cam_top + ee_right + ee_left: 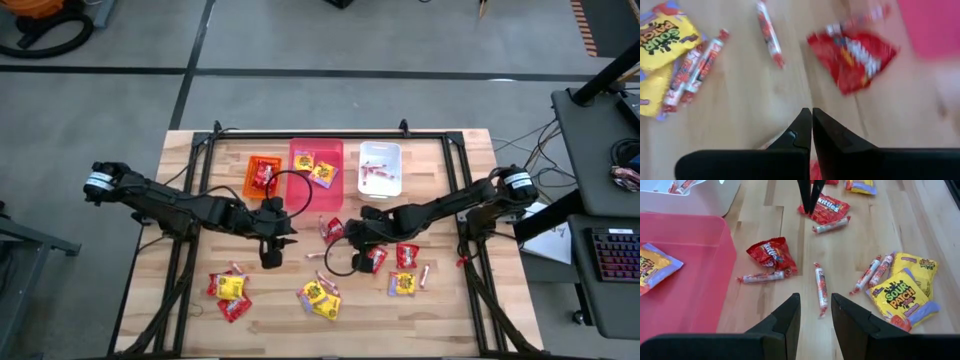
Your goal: Organize candy in baskets
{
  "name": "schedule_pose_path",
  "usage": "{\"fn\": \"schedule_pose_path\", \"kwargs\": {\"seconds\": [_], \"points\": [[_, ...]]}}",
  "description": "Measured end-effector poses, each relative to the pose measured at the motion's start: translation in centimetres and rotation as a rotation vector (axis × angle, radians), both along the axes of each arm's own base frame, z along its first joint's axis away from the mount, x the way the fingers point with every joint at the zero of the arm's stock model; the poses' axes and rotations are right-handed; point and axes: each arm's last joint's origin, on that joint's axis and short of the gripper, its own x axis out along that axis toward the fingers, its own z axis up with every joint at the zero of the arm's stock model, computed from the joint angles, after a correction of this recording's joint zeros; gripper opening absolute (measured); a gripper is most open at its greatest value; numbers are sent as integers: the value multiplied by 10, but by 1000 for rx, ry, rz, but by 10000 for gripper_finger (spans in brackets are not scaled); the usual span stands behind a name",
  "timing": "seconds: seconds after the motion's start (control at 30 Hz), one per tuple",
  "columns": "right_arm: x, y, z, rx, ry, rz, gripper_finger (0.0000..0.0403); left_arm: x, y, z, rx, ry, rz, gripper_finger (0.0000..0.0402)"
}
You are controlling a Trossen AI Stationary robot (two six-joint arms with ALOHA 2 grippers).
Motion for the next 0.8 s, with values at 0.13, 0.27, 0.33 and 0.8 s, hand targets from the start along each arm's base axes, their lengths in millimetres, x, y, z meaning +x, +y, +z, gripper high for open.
{"fn": "schedule_pose_path", "kwargs": {"seconds": [0.13,0.27,0.33,0.8], "points": [[-1,2,8,129,58,-131,28,1,0,1,-4,-8,3,94],[6,6,13,269,118,-206,63,1,0,1,-4,-10,4,94],[12,8,9,299,172,-228,76,1,0,1,-4,-10,4,94],[47,16,-20,236,420,-250,83,-1,0,-1,1,14,3,94]]}}
